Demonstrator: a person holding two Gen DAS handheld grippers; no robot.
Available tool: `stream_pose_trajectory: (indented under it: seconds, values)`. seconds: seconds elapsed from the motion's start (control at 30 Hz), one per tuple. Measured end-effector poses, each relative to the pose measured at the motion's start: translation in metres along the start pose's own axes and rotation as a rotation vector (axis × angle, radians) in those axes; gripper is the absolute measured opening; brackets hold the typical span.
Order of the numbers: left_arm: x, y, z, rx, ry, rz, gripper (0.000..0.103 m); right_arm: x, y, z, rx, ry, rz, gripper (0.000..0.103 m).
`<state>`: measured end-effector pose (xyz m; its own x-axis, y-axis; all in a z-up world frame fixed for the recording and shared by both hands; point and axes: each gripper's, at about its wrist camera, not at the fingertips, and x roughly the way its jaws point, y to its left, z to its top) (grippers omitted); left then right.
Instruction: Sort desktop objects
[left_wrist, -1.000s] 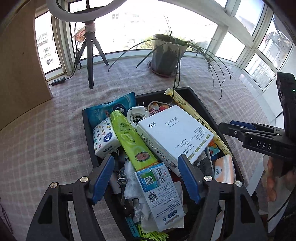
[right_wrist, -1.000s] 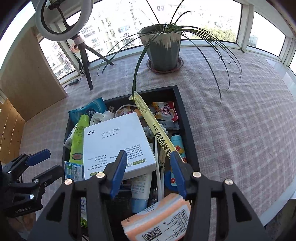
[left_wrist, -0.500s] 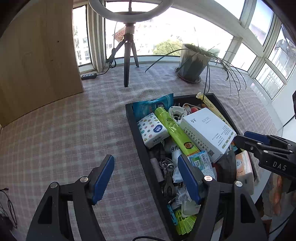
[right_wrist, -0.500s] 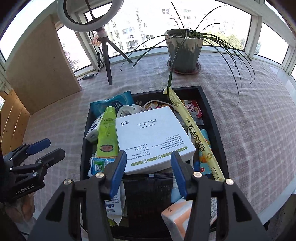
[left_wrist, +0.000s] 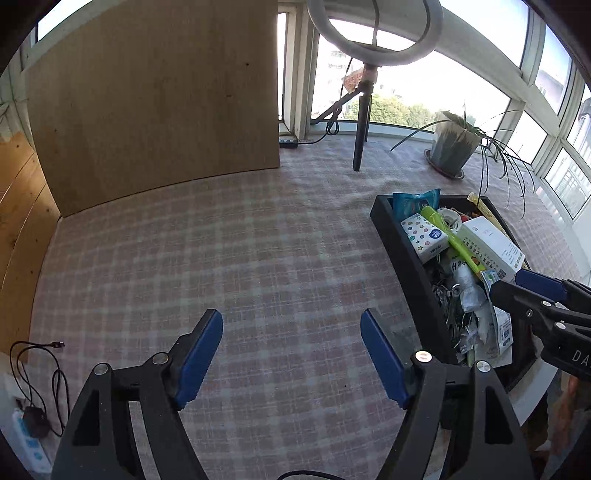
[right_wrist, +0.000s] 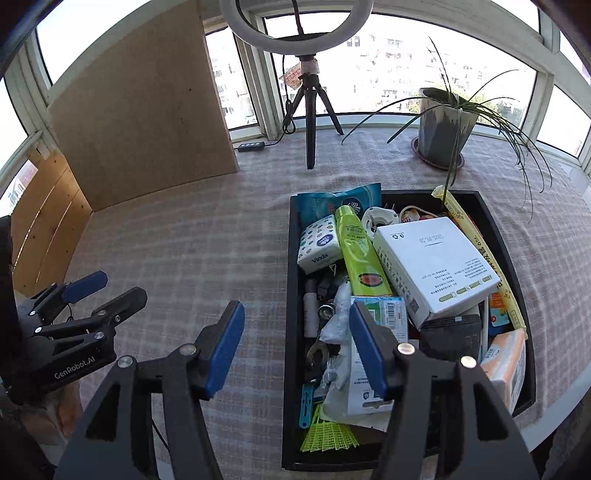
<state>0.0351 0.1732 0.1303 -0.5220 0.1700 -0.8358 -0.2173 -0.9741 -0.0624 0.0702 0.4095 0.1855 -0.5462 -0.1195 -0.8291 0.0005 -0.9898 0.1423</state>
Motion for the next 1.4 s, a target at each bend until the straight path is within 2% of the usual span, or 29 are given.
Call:
stream_pose_trajectory:
  seconds: [0.27, 0.57, 0.77, 1.4]
  values:
    - [0.004, 0.071, -0.027, -0.086, 0.055, 0.075, 0.075, 0.029, 0.071, -0.017, -0.06, 0.031, 0.019, 0.064]
    - [0.005, 0.122, -0.042, -0.153, 0.081, 0.062, 0.075, 0.051, 0.122, -0.026, -0.106, 0.069, 0.048, 0.064]
    - [-0.003, 0.133, -0.048, -0.162, 0.078, 0.07, 0.076, 0.057, 0.138, -0.029, -0.125, 0.08, 0.047, 0.064]
    - [-0.003, 0.135, -0.049, -0.172, 0.078, 0.122, 0.077, 0.067, 0.144, -0.032, -0.141, 0.108, 0.059, 0.064]
